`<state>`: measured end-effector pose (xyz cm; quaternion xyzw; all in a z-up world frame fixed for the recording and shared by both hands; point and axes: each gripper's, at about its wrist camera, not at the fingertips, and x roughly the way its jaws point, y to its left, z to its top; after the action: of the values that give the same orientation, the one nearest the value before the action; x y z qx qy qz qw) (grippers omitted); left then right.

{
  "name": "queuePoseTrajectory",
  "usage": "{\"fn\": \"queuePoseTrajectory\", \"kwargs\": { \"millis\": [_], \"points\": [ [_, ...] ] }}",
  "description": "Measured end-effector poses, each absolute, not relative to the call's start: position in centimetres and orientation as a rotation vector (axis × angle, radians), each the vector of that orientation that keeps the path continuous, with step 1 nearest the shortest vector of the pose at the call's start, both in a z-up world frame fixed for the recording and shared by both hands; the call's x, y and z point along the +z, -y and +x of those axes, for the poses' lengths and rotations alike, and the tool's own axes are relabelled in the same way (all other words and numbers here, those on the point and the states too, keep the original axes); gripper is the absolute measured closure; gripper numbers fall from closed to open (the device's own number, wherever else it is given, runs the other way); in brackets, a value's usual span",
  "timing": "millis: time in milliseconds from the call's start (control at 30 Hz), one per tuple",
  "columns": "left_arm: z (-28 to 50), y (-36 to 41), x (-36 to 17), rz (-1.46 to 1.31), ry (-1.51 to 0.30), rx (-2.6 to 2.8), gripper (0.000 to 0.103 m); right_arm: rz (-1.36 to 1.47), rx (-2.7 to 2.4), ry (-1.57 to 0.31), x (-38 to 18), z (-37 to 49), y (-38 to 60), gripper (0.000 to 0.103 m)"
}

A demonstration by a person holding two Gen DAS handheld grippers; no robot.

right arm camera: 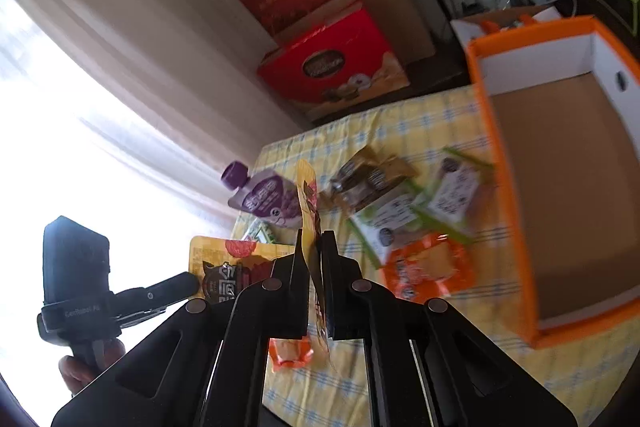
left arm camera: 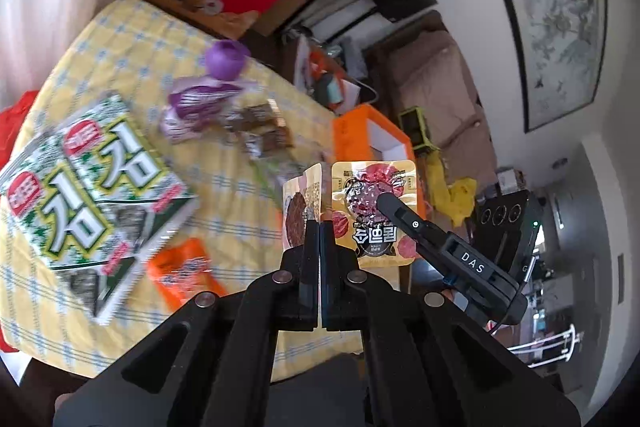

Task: Organize objects
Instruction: 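Carry the held salami pack with the right gripper toward the orange box, then lower the salami pack into the orange box and open the right gripper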

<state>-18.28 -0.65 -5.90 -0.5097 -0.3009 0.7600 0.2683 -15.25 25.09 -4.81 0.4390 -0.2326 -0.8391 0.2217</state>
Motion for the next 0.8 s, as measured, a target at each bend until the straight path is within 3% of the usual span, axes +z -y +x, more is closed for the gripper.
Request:
{"fn": "queuePoseTrajectory", "kwargs": {
  "millis": [500, 800],
  "points": [
    [-18.7, -9.9, -1.2, -1.321, 0.684, 1.954, 0.103, 1.193, -2.501, 0.708, -1.8, -12.6, -35.2, 0.099],
    [-20.4, -16.8, -1.1, -1.348, 0.611, 1.903, 0.103, 1.217, -2.586, 0.770, -2.7, -13.0, -40.8, 0.099]
  ]
}}
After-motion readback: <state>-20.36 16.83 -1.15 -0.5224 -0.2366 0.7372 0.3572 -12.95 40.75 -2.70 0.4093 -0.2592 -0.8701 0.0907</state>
